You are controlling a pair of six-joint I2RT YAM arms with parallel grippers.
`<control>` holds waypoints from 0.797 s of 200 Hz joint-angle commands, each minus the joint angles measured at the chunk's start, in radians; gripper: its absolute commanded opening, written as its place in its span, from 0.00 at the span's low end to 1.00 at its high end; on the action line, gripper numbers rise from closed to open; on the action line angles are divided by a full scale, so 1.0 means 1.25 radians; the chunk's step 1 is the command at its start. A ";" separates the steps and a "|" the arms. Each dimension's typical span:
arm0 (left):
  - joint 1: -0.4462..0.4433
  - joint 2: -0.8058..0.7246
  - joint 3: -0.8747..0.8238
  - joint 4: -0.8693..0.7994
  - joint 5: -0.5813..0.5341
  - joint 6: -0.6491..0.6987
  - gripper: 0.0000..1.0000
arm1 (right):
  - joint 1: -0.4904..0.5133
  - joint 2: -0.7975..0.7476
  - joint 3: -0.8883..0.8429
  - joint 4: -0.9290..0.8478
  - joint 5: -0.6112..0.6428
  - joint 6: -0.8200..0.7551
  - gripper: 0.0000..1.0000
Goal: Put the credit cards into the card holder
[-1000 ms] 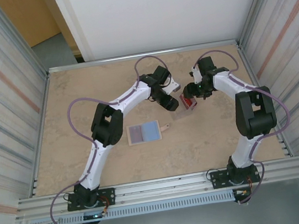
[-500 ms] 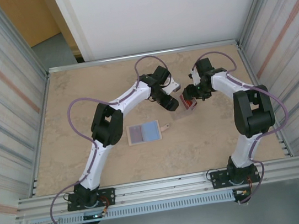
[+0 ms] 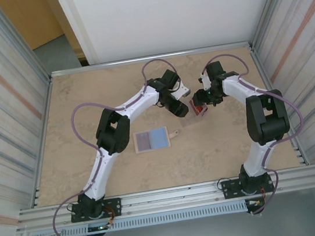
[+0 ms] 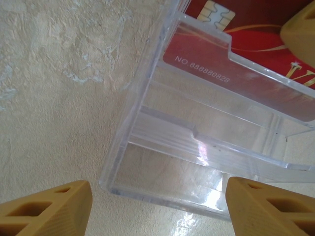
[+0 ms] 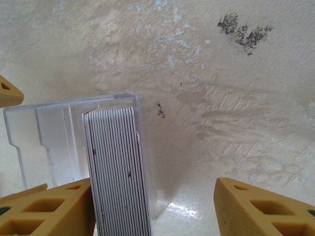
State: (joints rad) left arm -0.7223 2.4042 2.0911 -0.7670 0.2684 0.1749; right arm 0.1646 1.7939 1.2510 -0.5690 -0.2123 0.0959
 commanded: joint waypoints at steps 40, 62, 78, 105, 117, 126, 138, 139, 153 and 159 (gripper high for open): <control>-0.005 0.009 -0.022 -0.034 -0.013 0.008 0.72 | 0.001 -0.043 0.021 -0.041 0.025 -0.018 0.60; -0.005 0.010 -0.022 -0.034 -0.014 0.008 0.72 | 0.001 -0.053 0.021 -0.042 0.024 -0.020 0.60; -0.005 0.010 -0.022 -0.034 -0.014 0.008 0.72 | 0.001 -0.053 0.022 -0.042 0.025 -0.019 0.60; -0.005 0.010 -0.022 -0.034 -0.014 0.008 0.72 | 0.000 -0.050 0.020 -0.043 0.024 -0.019 0.59; -0.004 0.010 -0.022 -0.035 -0.013 0.007 0.72 | 0.000 -0.053 0.020 -0.044 0.024 -0.020 0.59; -0.005 0.010 -0.024 -0.034 -0.012 0.008 0.72 | 0.001 -0.057 0.018 -0.042 0.025 -0.020 0.58; -0.005 0.010 -0.024 -0.035 -0.012 0.008 0.72 | 0.000 -0.058 0.018 -0.042 0.024 -0.021 0.58; -0.005 0.010 -0.024 -0.035 -0.012 0.007 0.72 | 0.001 -0.058 0.019 -0.042 0.024 -0.020 0.58; -0.005 0.009 -0.026 -0.035 -0.013 0.008 0.72 | 0.003 -0.056 0.019 -0.040 0.015 -0.020 0.59; -0.005 0.008 -0.026 -0.033 -0.013 0.008 0.72 | 0.004 -0.054 0.019 -0.039 0.014 -0.020 0.60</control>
State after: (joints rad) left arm -0.7223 2.4042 2.0857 -0.7589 0.2684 0.1749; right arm 0.1642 1.7531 1.2510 -0.5995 -0.2008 0.0925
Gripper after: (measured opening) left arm 0.723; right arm 0.590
